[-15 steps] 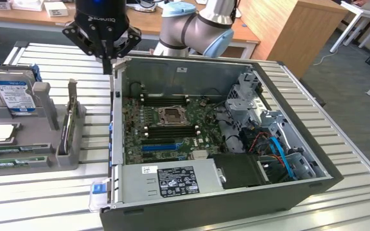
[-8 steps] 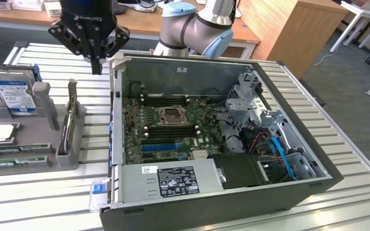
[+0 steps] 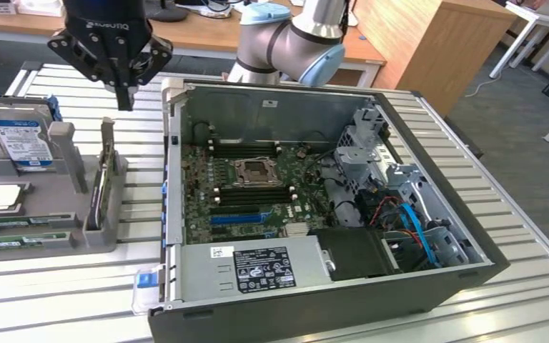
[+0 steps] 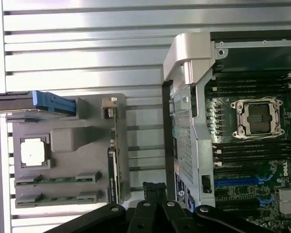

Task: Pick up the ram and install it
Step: 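Reach for the ram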

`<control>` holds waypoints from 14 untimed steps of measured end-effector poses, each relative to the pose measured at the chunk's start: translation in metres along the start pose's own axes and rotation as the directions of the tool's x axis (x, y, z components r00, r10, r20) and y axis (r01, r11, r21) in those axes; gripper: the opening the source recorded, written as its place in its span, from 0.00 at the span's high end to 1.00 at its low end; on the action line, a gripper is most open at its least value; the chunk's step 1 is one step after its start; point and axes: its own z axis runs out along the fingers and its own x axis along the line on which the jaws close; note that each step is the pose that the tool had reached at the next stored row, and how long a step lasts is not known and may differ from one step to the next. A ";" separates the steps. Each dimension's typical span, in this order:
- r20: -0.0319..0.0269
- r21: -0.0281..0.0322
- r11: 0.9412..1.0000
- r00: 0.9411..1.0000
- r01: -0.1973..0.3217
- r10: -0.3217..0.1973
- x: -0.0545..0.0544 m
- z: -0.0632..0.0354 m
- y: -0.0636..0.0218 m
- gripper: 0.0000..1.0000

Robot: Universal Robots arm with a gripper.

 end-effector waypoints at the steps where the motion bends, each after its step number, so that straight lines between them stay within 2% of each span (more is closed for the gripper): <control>1: 0.000 0.000 1.000 1.000 0.000 0.000 0.003 0.0001 -0.0002 0.89; 14: 0.000 0.000 1.000 1.000 -0.001 0.001 0.040 0.0010 -0.0031 0.89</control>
